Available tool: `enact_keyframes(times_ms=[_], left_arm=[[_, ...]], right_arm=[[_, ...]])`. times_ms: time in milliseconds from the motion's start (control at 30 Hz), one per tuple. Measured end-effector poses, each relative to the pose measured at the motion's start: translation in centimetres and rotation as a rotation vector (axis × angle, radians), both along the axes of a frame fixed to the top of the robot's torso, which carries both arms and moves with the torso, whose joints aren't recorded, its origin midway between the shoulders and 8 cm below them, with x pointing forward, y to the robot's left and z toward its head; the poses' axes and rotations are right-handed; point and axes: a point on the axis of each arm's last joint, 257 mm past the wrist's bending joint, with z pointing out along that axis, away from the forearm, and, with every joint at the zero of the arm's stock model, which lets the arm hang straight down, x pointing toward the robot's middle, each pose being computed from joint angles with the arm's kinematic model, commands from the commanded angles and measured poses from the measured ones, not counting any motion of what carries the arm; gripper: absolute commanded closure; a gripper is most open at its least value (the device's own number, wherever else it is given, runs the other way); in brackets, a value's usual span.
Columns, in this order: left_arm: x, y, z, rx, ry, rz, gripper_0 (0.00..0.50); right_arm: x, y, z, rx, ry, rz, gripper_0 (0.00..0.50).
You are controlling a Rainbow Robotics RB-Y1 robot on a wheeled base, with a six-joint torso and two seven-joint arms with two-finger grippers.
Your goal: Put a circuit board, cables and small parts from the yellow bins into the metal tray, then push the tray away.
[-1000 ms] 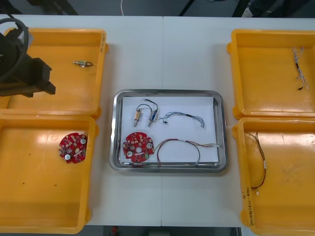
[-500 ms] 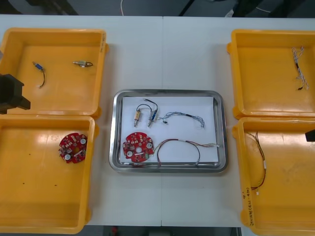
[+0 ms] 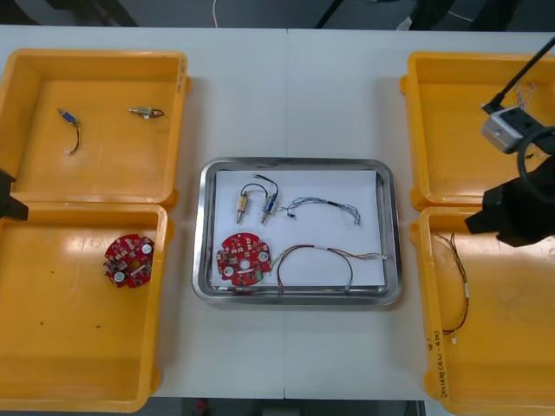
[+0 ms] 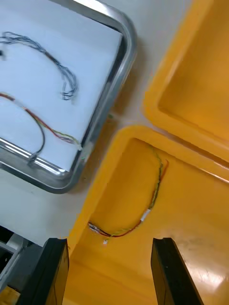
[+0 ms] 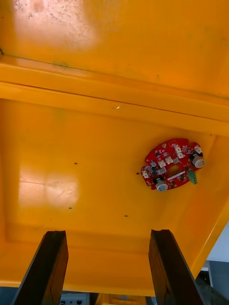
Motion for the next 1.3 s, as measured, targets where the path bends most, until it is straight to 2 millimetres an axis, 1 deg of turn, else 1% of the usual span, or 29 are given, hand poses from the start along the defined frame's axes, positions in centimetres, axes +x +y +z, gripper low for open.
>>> enact_keyframes(times_ms=[100, 200, 333, 567, 900, 1133, 1300], left_arm=[[-0.2, 0.1, -0.2, -0.007, -0.012, 0.003, 0.000], [-0.3, 0.0, -0.2, -0.013, -0.029, 0.001, 0.000], [-0.3, 0.0, -0.1, -0.024, -0.047, 0.000, 0.000], [-0.4, -0.1, -0.1, -0.008, -0.056, -0.050, 0.000], [-0.3, -0.3, 0.0, -0.003, -0.060, -0.080, 0.000], [-0.3, -0.3, 0.0, -0.004, -0.060, -0.082, 0.000], [-0.3, -0.4, 0.0, -0.005, -0.059, -0.082, 0.000]], right_arm=[[-0.2, 2.5, -0.1, -0.038, -0.001, 0.094, 0.000], [-0.6, 4.6, -0.3, -0.078, 0.002, 0.177, 0.000], [-1.1, 6.5, -0.7, -0.127, 0.010, 0.261, 0.000], [-1.9, 8.8, -1.9, -0.228, 0.028, 0.386, 0.000], [-2.6, 11.0, -4.1, -0.393, 0.024, 0.528, 0.000], [-3.4, 14.3, -5.9, -0.427, 0.032, 0.646, 0.000], [-3.6, 16.4, -7.3, -0.412, 0.054, 0.677, 0.000]])
